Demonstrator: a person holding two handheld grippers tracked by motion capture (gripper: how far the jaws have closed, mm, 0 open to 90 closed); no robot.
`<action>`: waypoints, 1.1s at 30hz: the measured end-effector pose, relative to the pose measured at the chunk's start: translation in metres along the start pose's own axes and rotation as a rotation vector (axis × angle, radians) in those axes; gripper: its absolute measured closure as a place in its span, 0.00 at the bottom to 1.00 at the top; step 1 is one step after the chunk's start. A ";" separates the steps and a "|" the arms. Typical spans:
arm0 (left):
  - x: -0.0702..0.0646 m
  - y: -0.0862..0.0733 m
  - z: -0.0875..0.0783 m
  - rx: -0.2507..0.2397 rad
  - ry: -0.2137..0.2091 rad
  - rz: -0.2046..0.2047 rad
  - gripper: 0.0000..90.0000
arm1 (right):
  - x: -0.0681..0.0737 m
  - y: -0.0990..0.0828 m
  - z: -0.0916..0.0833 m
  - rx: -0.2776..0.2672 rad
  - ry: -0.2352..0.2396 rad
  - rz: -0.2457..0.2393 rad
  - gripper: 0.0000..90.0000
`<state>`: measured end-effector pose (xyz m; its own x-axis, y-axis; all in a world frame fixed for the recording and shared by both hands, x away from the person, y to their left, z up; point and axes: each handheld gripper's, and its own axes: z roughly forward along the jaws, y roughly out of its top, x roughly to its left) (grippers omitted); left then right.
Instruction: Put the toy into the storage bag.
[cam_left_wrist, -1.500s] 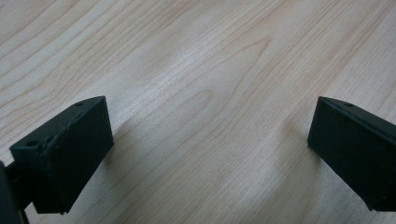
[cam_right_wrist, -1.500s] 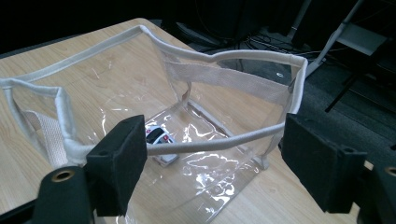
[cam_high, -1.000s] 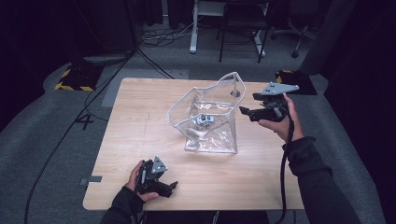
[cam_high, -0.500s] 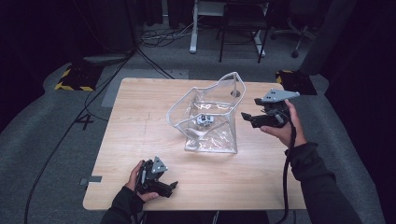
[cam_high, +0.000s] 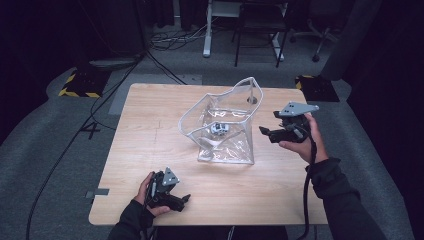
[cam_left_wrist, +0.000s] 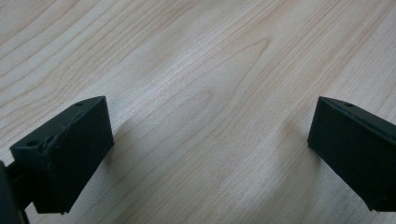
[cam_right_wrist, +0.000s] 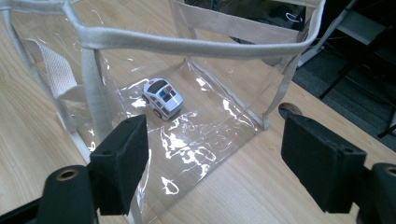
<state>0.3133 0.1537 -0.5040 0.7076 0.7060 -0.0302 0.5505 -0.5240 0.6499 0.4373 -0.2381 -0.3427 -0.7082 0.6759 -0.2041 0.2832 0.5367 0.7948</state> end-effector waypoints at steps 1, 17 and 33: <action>0.000 0.000 0.000 0.000 0.000 0.000 0.00 | 0.000 -0.001 0.000 0.002 -0.001 -0.002 0.27; 0.000 0.000 0.000 -0.002 0.000 -0.002 0.00 | 0.000 -0.024 0.000 0.036 -0.008 0.013 0.26; 0.000 0.000 0.000 0.000 0.000 0.000 0.00 | 0.001 -0.043 -0.001 0.077 -0.028 0.021 0.26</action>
<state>0.3133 0.1537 -0.5039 0.7079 0.7056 -0.0304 0.5504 -0.5243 0.6497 0.4240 -0.2608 -0.3763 -0.6835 0.7008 -0.2044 0.3477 0.5588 0.7529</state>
